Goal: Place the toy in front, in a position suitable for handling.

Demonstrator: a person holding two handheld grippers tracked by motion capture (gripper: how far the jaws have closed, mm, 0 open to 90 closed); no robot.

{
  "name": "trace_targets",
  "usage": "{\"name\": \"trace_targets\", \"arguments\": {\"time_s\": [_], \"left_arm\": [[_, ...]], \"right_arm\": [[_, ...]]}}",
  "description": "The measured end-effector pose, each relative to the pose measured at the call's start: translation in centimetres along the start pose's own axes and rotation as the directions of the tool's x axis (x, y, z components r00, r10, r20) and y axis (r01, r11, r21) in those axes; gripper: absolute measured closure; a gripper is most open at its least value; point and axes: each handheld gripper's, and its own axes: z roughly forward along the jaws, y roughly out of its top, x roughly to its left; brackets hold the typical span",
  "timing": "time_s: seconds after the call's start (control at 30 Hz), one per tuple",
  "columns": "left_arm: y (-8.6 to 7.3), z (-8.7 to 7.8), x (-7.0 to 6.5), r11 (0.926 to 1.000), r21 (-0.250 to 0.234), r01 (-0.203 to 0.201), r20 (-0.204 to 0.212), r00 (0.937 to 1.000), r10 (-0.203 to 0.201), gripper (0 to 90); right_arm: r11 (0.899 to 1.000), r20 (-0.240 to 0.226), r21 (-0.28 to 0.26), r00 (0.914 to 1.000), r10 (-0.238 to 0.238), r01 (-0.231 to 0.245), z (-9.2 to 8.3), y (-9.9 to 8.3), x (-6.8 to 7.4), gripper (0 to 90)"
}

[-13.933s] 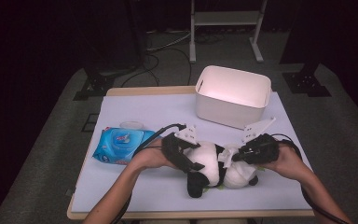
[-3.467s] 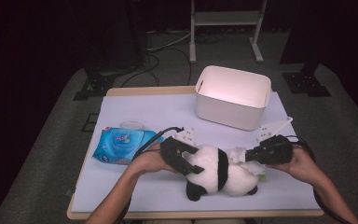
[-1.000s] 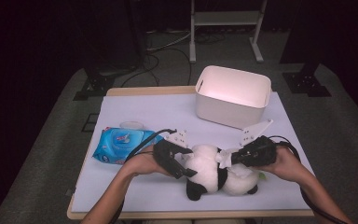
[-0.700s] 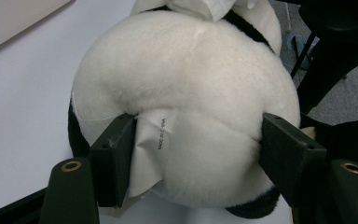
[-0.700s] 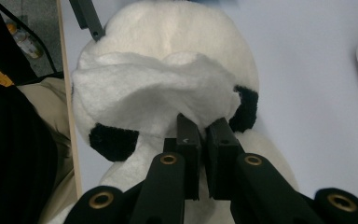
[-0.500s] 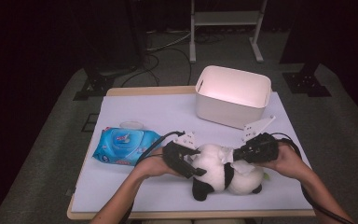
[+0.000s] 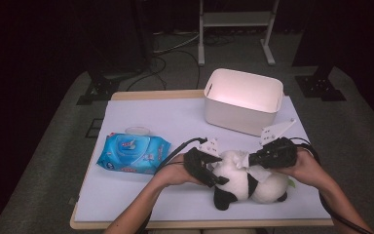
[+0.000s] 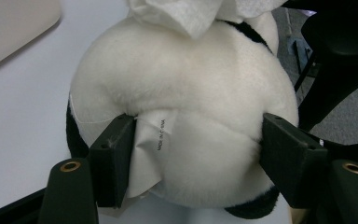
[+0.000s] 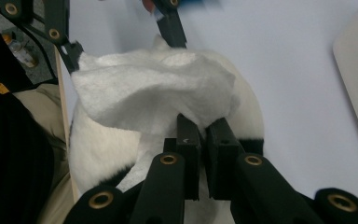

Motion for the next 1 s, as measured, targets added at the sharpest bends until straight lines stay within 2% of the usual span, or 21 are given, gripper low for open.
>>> {"name": "trace_targets", "arguments": {"time_s": [0.2,0.23,0.3,0.57,0.73,1.0], "left_arm": [[-0.3,-0.5,0.2,0.9999,0.013,0.000,-0.001,1.0000,0.000,28.6],[-0.3,-0.6,0.2,0.9997,0.020,-0.010,0.001,0.9999,0.010,28.4],[-0.4,-0.8,0.2,1.0000,0.010,0.001,-0.002,1.0000,-0.001,27.2],[-0.6,-1.4,-0.2,0.9998,0.015,-0.011,-0.001,0.9999,0.011,26.3],[-0.7,-1.5,-0.1,0.9997,0.017,-0.017,-0.002,0.9999,0.017,28.9],[-0.8,-1.6,0.2,0.9998,0.015,-0.014,-0.010,0.9999,0.014,30.2]], "right_arm": [[0.999,-0.007,0.003,0.9986,-0.052,0.052,0.9,1.6,0.8,84.8],[0.999,-0.003,0.007,0.9986,-0.052,0.052,0.9,1.6,0.9,84.8],[0.999,-0.004,0.012,0.9987,-0.051,0.052,0.8,1.5,1.0,84.8],[0.999,0.010,0.026,0.9992,-0.038,0.038,-0.3,0.5,1.7,84.8],[0.998,0.000,0.021,0.9979,-0.065,0.065,-0.2,0.7,2.7,84.7],[0.994,-0.051,0.013,0.9929,-0.107,0.108,1.4,2.2,3.7,84.8]]}}
